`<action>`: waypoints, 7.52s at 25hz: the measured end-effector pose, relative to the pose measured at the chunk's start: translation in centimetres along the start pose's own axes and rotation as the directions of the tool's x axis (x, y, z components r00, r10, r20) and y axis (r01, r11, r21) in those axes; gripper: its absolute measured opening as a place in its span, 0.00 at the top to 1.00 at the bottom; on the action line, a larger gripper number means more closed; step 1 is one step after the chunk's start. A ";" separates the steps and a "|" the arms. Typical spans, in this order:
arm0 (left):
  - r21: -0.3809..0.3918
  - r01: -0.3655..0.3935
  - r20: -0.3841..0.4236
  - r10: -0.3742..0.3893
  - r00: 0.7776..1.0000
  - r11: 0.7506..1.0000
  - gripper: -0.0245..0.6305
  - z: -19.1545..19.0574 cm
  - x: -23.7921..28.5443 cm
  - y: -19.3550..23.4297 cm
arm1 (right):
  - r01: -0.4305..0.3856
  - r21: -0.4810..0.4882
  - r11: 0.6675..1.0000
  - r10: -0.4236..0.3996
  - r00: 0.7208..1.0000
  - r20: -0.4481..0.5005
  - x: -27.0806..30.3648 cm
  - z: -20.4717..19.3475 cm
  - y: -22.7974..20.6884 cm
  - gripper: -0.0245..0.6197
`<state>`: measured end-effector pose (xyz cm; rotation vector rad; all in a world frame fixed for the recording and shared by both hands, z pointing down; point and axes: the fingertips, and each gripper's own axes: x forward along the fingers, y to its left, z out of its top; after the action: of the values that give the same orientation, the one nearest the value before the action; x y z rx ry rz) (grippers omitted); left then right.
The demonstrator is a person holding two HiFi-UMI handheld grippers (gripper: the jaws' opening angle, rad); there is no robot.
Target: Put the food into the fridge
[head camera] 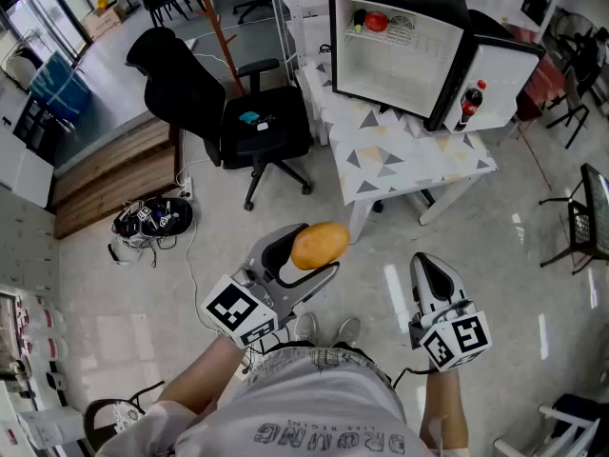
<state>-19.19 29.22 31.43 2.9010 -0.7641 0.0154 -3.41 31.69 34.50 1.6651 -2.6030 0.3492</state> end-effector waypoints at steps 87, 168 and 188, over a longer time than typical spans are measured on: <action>-0.054 0.063 -0.046 -0.066 0.997 0.997 0.47 0.4 21.8 28.4 | 0.127 0.056 0.990 -0.123 0.990 -0.066 28.5 3.0 -19.5 0.96; 0.330 0.137 -0.168 -0.085 0.982 0.934 0.47 5.9 62.8 33.2 | -0.057 0.140 0.988 0.068 0.995 -0.071 33.7 4.2 -37.3 0.96; 0.377 0.112 -0.262 -0.010 0.965 0.920 0.47 3.8 65.5 34.1 | -0.042 0.151 0.988 0.054 0.996 -0.075 33.8 3.9 -38.7 0.96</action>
<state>21.03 -32.67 35.27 3.1946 -0.6882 0.5898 17.39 -14.81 42.24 1.5953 -2.6215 0.6137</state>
